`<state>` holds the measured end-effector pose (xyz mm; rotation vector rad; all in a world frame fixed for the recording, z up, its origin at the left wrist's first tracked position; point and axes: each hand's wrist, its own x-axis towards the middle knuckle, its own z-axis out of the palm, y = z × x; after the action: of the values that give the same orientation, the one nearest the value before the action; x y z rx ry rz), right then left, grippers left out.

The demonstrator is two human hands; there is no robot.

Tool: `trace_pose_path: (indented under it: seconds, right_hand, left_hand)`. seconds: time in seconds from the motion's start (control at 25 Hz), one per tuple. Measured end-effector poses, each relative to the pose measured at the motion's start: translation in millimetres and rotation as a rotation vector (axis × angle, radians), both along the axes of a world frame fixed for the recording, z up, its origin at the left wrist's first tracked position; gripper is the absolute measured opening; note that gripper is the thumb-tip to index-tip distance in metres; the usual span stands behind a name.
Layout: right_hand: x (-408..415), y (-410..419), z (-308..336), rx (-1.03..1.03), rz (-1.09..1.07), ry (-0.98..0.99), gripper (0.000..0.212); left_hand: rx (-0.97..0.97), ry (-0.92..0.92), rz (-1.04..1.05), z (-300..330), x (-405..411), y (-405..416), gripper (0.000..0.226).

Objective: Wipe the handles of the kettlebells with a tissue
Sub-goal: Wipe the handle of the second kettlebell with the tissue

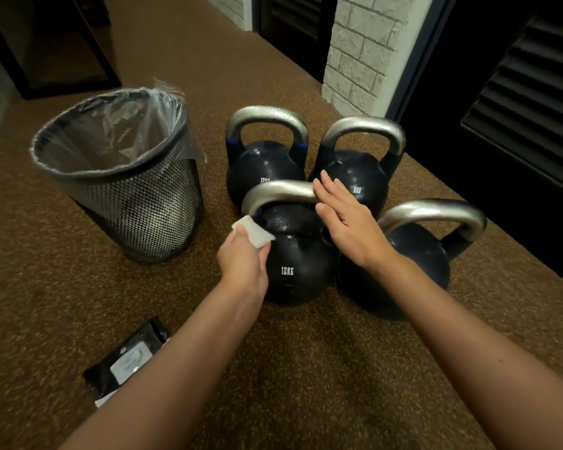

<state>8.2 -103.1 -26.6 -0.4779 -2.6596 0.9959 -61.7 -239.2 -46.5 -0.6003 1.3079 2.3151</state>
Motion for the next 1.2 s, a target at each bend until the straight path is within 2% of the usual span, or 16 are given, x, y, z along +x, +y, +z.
trace_pose_path:
  seconds: [0.08,0.24,0.36,0.48,0.52,0.56,0.6,0.64,0.68,0.76,0.8,0.84,0.96,1.04,1.2]
  right_hand:
    - [-0.7,0.0,0.0,0.007,0.0,-0.002,0.045]
    - [-0.6,1.0,-0.8,0.001,-0.001,0.001,0.045]
    - [-1.1,0.6,-1.2,-0.008,-0.006,0.006,0.045]
    - [-1.5,0.4,-1.1,-0.011,-0.001,-0.005,0.045]
    - [-1.1,0.6,-0.8,-0.002,0.002,-0.011,0.045]
    - [-1.0,0.6,-0.8,0.004,0.003,-0.014,0.045]
    - [-0.9,0.9,-0.5,0.007,0.003,-0.012,0.045]
    - [-1.2,0.8,-0.7,0.005,0.003,-0.009,0.045]
    - [-1.4,0.6,-0.7,0.003,0.0,-0.008,0.045]
    - [-1.6,0.0,-0.5,0.005,-0.004,-0.011,0.045]
    - [-1.8,-0.4,-0.2,0.005,-0.003,-0.013,0.044]
    - [-1.7,-0.5,0.0,0.004,-0.001,-0.018,0.044]
    - [-1.2,0.3,0.2,-0.005,0.005,-0.029,0.044]
    - [-0.7,0.3,0.8,-0.007,0.005,-0.029,0.044]
    - [-0.5,-0.2,1.8,-0.002,0.004,-0.024,0.045]
  left_hand:
    - [0.249,-0.196,0.056,18.5,-5.2,8.3,0.037]
    - [0.425,-0.237,0.041,47.5,-12.0,18.8,0.042]
    - [0.394,-0.223,-0.139,47.7,-6.6,25.0,0.042]
    - [0.422,-0.235,-0.202,44.5,-3.9,18.8,0.038]
    - [0.338,-0.202,-0.262,41.2,-7.6,14.4,0.039]
    - [0.25,-0.283,-0.241,36.3,-16.4,13.2,0.041]
    - [0.127,-0.276,-0.235,41.6,-19.0,11.8,0.043]
    - [-0.003,-0.182,-0.263,41.5,-10.6,5.8,0.045]
    - [-0.038,-0.168,-0.261,42.7,-4.1,3.6,0.045]
    - [0.234,-0.333,-0.176,40.3,-1.0,7.3,0.042]
    - [0.379,-0.311,-0.197,41.2,-0.3,12.3,0.04]
    - [0.439,-0.264,-0.189,44.7,1.2,19.6,0.038]
    - [0.454,-0.271,-0.113,28.2,-0.1,40.4,0.027]
    - [0.434,-0.22,-0.144,20.8,0.8,39.5,0.031]
    - [0.45,-0.272,-0.085,24.0,-18.0,20.6,0.038]
